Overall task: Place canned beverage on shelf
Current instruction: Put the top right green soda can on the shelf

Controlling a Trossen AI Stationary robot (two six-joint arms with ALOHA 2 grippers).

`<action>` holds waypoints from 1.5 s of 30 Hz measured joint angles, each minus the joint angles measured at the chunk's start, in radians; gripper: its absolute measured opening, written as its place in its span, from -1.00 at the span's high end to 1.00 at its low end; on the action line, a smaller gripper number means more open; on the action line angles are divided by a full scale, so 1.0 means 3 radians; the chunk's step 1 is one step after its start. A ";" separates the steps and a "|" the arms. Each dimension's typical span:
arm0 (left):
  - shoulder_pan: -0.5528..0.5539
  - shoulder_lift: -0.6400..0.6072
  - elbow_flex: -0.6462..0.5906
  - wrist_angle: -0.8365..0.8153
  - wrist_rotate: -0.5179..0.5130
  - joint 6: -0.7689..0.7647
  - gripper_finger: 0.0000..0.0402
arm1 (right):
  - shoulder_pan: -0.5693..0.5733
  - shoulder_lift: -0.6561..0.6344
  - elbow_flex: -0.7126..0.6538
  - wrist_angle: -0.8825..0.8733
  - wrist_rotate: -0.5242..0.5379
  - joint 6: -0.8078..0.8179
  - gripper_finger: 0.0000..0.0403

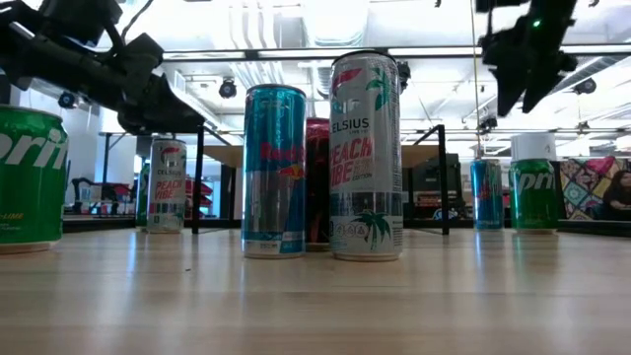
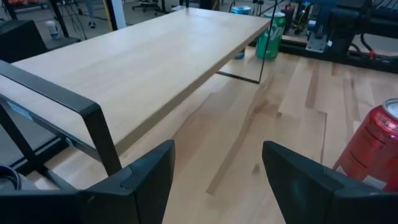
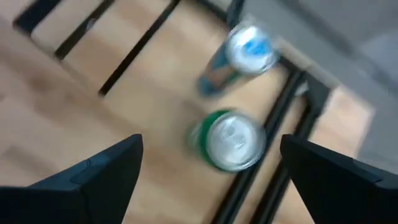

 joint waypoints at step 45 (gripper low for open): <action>-0.0015 0.0520 -0.0008 -0.0005 -0.0119 -0.0225 -0.14 | -0.1560 0.1110 -0.0305 0.0346 -0.1034 -0.1214 -0.44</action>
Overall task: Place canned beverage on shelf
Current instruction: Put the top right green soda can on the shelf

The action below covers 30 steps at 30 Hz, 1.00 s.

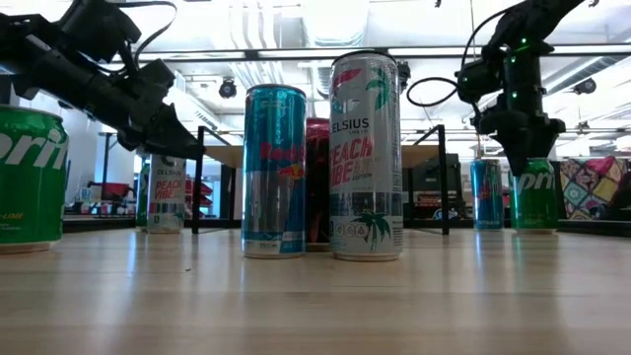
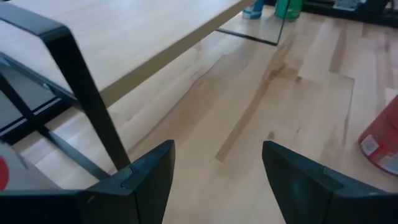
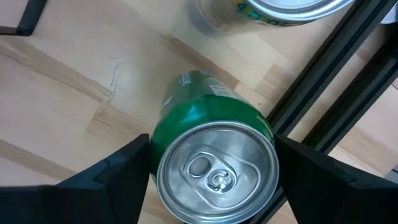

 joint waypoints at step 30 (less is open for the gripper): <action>0.0000 0.0071 0.0000 0.0134 0.0004 -0.0097 -0.14 | 0.0005 -0.0254 0.0148 -0.0203 0.0008 -0.0136 -0.48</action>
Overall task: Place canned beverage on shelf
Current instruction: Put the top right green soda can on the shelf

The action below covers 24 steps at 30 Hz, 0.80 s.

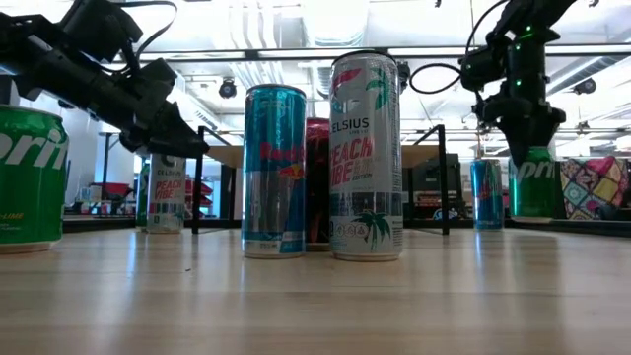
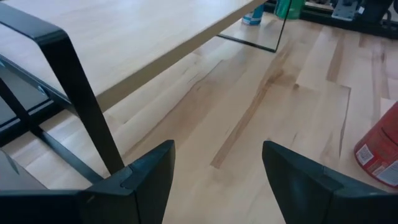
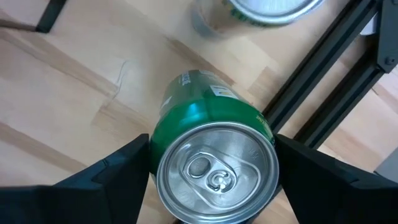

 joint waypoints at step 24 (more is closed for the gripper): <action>0.0000 0.0006 0.0041 0.0148 -0.0148 0.0012 -0.14 | 0.0000 -0.0354 -0.0005 -0.0172 -0.0023 -0.0059 -0.50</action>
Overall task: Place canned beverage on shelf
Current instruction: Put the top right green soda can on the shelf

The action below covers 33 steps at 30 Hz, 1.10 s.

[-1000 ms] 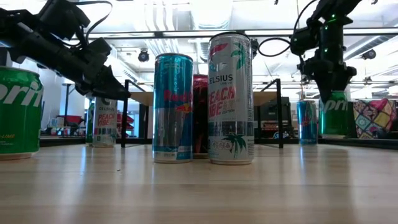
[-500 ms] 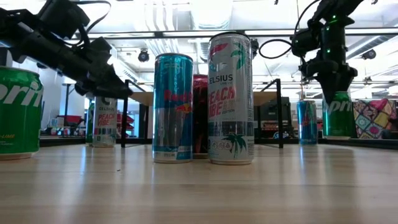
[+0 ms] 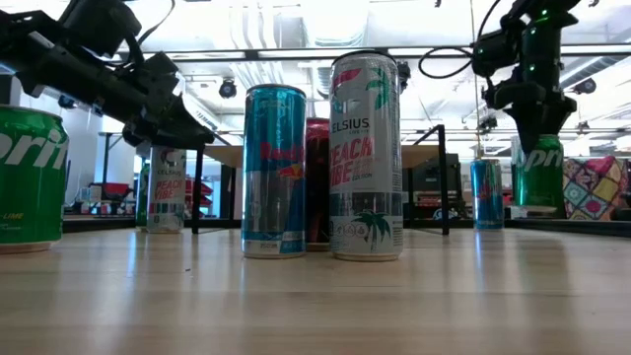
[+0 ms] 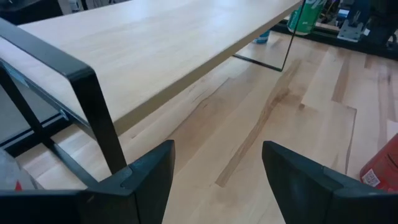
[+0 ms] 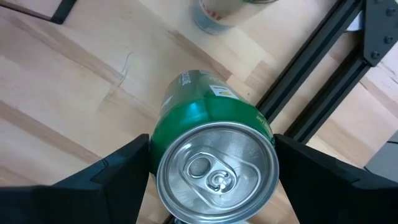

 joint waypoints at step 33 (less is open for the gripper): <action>0.0000 0.0372 0.0025 0.0039 -0.0029 0.0025 -0.14 | 0.0456 0.0800 0.2114 -0.0873 0.0026 0.0441 -0.49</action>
